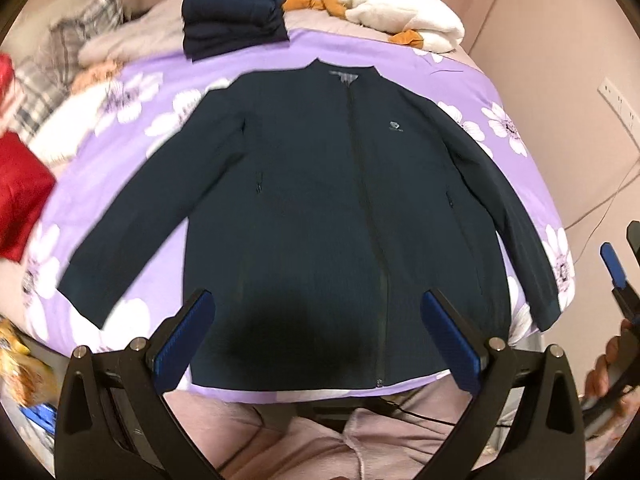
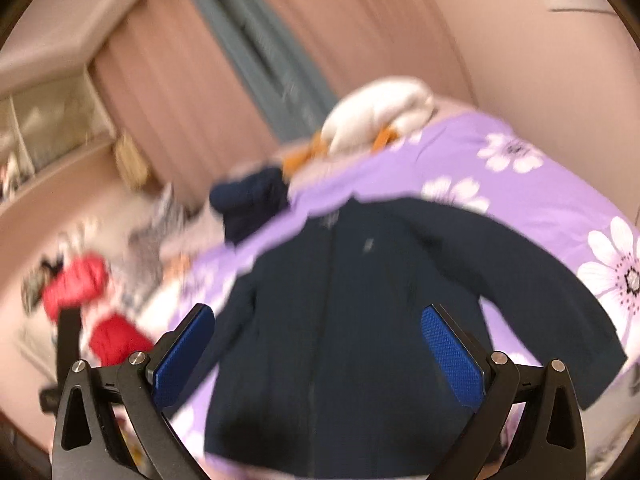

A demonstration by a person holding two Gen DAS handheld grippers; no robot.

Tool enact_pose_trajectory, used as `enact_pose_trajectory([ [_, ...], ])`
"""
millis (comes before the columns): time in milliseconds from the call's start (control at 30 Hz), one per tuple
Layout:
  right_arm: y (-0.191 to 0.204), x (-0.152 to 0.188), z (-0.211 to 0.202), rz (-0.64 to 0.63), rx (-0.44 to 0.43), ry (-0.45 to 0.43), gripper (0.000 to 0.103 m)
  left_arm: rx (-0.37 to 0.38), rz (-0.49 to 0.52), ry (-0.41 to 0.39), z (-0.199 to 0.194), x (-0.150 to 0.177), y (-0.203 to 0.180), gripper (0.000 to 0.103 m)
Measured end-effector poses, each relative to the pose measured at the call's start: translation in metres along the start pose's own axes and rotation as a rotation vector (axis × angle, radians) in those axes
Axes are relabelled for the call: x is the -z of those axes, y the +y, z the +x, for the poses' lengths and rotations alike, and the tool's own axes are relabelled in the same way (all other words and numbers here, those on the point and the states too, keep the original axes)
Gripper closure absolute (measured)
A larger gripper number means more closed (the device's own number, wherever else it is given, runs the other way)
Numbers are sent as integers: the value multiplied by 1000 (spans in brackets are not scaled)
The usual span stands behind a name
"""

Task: Fold large clothes
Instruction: 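Grasp the cuff of one jacket sleeve with the right gripper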

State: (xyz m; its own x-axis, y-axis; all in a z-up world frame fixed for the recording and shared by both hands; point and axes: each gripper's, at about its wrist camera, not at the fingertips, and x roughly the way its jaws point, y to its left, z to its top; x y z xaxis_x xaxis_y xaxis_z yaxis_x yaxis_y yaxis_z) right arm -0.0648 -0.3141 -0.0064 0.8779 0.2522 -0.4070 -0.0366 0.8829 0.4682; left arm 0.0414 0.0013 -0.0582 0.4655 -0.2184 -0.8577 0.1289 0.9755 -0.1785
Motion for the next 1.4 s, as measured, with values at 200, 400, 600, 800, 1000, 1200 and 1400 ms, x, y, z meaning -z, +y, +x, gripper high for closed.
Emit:
enact_pose_trajectory([
  [200,-29,4,15,24,30,-84,0,136,-94,-37,4,15,14,0],
  [400,-32,20,27,-54,-113,-91,0,262,-102,-226,-23,24,16,0],
  [600,-63,25,21,85,-141,-105,0,326,-82,-264,-18,16,16,0],
  [800,-107,29,8,180,10,-72,0,553,-178,-244,14,8,22,0],
  [1000,-183,44,-27,382,142,-95,0,603,-139,-145,34,-1,2,0],
  [1200,-240,79,-55,548,248,-106,0,573,-120,-131,40,-16,-6,0],
  [1400,-275,106,-63,661,251,-130,1,550,-79,-95,52,-25,-22,0],
])
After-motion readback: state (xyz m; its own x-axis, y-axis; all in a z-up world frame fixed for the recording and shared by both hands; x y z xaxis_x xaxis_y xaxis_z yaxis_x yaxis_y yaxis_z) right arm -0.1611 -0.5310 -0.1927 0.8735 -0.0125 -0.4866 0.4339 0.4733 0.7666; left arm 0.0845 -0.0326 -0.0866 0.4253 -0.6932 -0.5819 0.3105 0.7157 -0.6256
